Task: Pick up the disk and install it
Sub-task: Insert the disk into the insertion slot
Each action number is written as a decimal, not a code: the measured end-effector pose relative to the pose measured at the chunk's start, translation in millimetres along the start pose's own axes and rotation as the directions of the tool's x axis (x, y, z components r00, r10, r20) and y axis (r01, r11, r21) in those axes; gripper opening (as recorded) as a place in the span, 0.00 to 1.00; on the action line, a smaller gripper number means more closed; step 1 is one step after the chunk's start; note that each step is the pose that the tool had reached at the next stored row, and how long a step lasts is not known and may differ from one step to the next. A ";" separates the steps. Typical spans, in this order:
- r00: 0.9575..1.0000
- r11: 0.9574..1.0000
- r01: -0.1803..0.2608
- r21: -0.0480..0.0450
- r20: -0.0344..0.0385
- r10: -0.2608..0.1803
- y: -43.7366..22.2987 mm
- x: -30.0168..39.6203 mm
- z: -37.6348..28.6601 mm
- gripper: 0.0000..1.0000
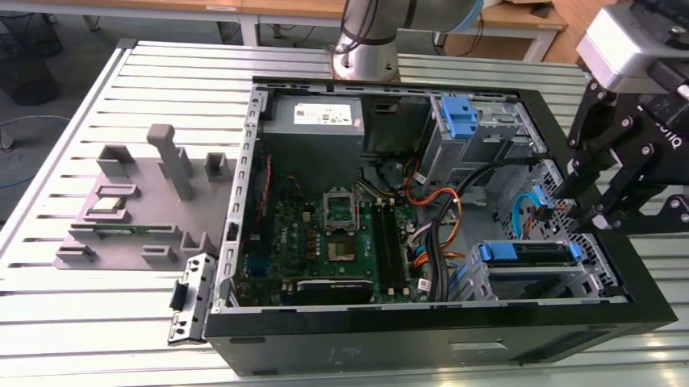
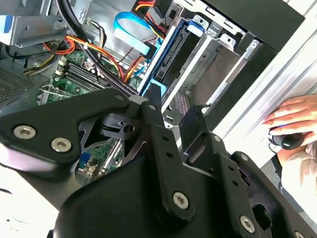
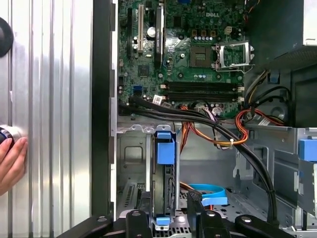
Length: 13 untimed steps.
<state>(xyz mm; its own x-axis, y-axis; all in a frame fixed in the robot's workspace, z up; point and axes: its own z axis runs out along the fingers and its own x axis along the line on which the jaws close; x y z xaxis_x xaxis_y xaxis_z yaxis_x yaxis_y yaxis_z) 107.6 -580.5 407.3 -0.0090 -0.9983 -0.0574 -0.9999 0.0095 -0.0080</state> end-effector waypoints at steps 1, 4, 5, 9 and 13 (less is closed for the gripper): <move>1.000 1.000 0.000 0.000 0.000 0.000 0.0 0.0 1.8 0.42; 1.000 1.000 0.000 0.000 0.000 0.000 0.1 0.1 7.4 0.42; 1.000 1.000 0.000 0.000 0.000 0.000 0.1 0.2 9.2 0.42; 1.000 1.000 0.000 0.000 0.000 0.000 0.2 -0.2 16.3 0.42; 1.000 1.000 0.000 0.000 0.000 0.000 0.3 -3.2 23.9 0.42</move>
<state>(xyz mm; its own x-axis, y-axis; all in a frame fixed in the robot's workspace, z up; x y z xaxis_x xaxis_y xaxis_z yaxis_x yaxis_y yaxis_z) 107.5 -575.9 383.6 -0.0090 -0.9983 -0.0574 -0.9999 0.0095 -0.0080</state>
